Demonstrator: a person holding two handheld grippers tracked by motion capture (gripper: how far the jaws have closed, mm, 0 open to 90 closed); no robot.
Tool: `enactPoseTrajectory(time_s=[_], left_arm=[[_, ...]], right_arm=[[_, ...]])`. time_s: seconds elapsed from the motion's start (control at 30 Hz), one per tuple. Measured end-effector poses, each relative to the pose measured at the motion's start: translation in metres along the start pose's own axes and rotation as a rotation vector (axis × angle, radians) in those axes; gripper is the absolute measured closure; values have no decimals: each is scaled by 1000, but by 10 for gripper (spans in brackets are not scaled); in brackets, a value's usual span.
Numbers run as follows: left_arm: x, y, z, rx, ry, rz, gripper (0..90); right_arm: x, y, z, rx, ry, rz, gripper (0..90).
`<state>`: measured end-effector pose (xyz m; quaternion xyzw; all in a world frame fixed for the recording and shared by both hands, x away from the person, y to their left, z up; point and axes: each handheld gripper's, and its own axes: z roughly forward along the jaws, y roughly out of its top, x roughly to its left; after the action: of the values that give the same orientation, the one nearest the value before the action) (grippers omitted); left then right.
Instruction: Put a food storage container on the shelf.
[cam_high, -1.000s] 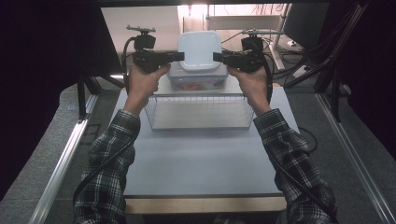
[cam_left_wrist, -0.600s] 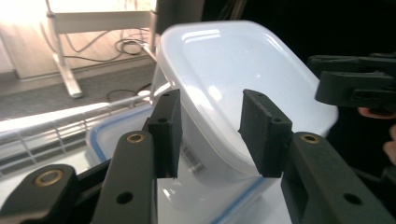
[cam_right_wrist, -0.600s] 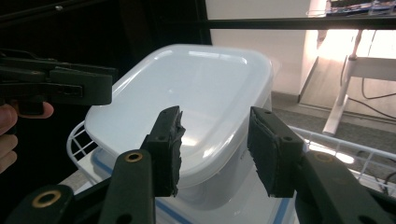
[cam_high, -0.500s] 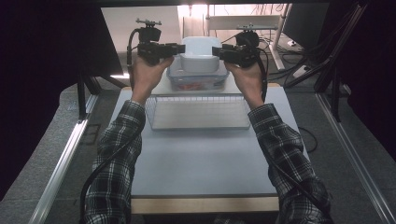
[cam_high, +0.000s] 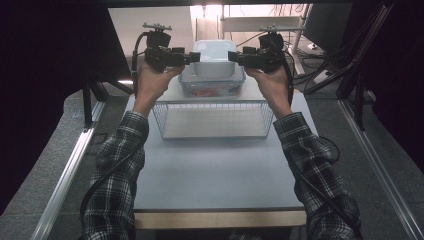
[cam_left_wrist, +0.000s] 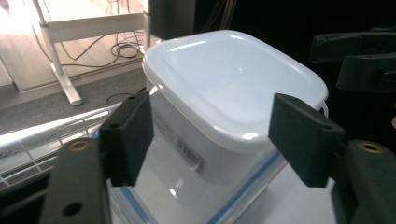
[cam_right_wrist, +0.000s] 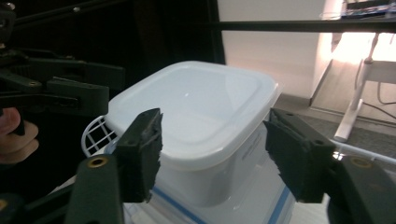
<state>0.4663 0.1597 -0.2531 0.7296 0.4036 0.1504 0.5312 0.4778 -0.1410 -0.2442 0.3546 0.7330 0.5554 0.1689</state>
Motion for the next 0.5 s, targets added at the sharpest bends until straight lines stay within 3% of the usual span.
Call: enactPoseTrajectory(time_s=[0.03,0.1,0.17,0.33,0.37,0.47,0.5], left_arm=[[-1,-4,-2,9,-32,3,245],[-2,-7,-4,14,-38,20,229],[-6,-13,-8,22,-30,74,195],[-10,-25,-14,38,-28,108,177],[-10,-31,-16,66,-33,131,160],[-10,-37,-18,70,-26,139,139],[-10,-43,-19,67,-45,145,122]], right_arm=[[-1,-3,-1,16,11,-8,308],[-2,-4,-1,23,15,-9,288],[-2,-10,-3,37,18,-31,256],[-3,-22,-9,34,34,-56,204],[-3,-24,-11,34,42,-61,196],[-3,-31,-16,34,54,-77,177],[-3,-33,-17,35,57,-82,175]])
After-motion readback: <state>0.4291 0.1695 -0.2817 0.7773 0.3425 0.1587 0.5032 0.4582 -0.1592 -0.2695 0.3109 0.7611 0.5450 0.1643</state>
